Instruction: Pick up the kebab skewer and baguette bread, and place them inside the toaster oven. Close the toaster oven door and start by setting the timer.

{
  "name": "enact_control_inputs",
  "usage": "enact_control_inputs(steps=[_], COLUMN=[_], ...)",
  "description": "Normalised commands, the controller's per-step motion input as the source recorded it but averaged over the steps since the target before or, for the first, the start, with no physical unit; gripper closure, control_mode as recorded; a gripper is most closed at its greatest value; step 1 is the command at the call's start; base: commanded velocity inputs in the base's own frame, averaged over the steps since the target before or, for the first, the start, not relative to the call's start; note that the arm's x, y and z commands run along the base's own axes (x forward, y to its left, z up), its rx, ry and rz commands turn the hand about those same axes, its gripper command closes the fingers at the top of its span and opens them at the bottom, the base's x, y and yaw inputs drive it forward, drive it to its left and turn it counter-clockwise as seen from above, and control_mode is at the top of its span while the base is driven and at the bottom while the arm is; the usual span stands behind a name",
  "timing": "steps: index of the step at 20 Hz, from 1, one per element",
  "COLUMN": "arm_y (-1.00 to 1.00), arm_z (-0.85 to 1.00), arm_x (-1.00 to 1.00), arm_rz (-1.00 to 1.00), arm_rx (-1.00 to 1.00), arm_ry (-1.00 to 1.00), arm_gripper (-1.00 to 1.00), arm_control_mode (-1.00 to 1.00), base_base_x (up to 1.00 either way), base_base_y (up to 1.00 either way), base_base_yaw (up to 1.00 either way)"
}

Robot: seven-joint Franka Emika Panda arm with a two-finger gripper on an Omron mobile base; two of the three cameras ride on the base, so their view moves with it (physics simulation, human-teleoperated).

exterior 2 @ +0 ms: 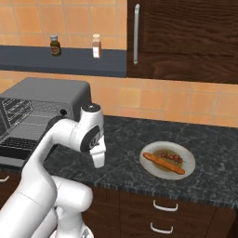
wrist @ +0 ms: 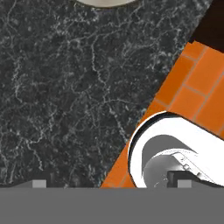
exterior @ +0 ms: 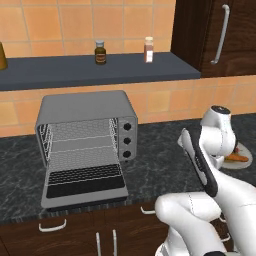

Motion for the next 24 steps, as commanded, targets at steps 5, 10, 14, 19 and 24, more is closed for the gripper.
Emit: enact_control_inputs(steps=[5, 10, 14, 19, 24], arm_y=[-1.0, -0.98, -0.68, -0.46, -0.39], arm_z=[0.2, 0.25, 0.08, 0.0, -0.37], arm_x=[0.0, 0.03, 0.11, 0.37, 0.75], arm_rz=[-0.17, -0.15, -0.17, -0.12, -0.08], arm_rx=[0.08, 0.03, 0.01, 0.02, 0.01], arm_ry=[0.0, 0.0, 0.03, 0.08, 0.14], arm_gripper=[-1.0, -1.0, -1.0, -1.0, -1.0], arm_control_mode=[-1.0, -1.0, -1.0, -1.0, -1.0], base_base_x=[0.0, 0.0, 0.0, 0.0, 0.0], base_base_y=[0.0, 0.0, 0.0, 0.0, 0.0], base_base_yaw=[0.0, 0.0, 0.0, 0.0, 0.0])
